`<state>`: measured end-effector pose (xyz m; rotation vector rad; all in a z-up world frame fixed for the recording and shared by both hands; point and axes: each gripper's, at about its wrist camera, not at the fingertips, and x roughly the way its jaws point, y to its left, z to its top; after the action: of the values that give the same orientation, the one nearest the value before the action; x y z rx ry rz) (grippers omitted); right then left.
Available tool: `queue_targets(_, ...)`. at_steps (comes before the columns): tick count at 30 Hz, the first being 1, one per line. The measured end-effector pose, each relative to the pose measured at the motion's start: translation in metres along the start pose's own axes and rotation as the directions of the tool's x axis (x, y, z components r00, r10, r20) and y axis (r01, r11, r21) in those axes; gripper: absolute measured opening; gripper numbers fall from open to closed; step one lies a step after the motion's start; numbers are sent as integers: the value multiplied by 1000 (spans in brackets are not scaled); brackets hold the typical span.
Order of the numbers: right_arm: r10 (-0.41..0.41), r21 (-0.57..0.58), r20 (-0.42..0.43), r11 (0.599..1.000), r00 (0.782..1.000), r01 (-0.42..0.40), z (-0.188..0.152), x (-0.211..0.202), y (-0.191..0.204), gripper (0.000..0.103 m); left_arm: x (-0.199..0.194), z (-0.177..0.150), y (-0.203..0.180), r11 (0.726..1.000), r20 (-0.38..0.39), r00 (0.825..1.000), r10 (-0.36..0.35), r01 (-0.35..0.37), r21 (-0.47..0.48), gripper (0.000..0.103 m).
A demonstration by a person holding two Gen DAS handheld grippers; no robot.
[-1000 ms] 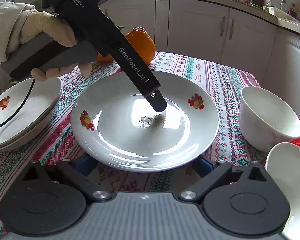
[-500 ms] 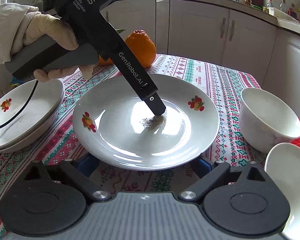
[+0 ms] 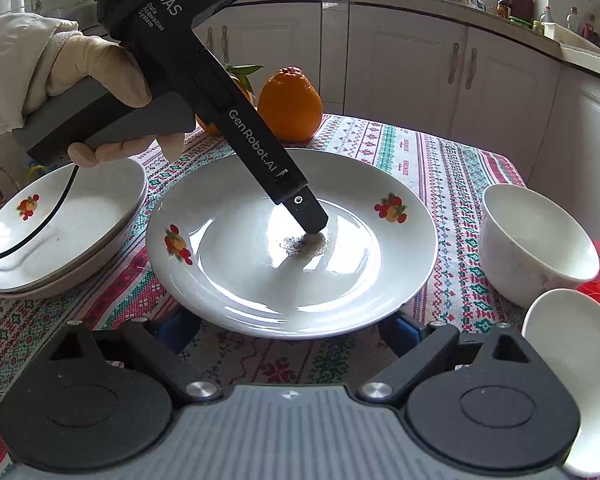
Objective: Organize plates and bowls
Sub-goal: 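Grasp the stained plate rim with the left tool and lift it, then carry the stained plate over the stacked white plates with the left tool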
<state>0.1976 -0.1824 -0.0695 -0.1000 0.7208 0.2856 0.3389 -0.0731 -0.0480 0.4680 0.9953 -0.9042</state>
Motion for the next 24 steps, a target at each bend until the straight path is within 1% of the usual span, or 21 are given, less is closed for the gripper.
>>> queue_targets(10, 10, -58, 20, 998, 1000, -8, 6, -21, 16, 98, -38, -15, -7, 999, 55, 998, 23, -22, -24, 82)
queue_targets(16, 43, -104, 47, 994, 998, -38, 9, -37, 32, 98, -67, -33, -11, 997, 80, 995, 59, -54, -60, 82)
queue_targets(24, 114, -158, 54, 982, 992, -104, 13, -50, 61, 98, -107, -69, -9, 987, 107, 988, 110, -97, -126, 82)
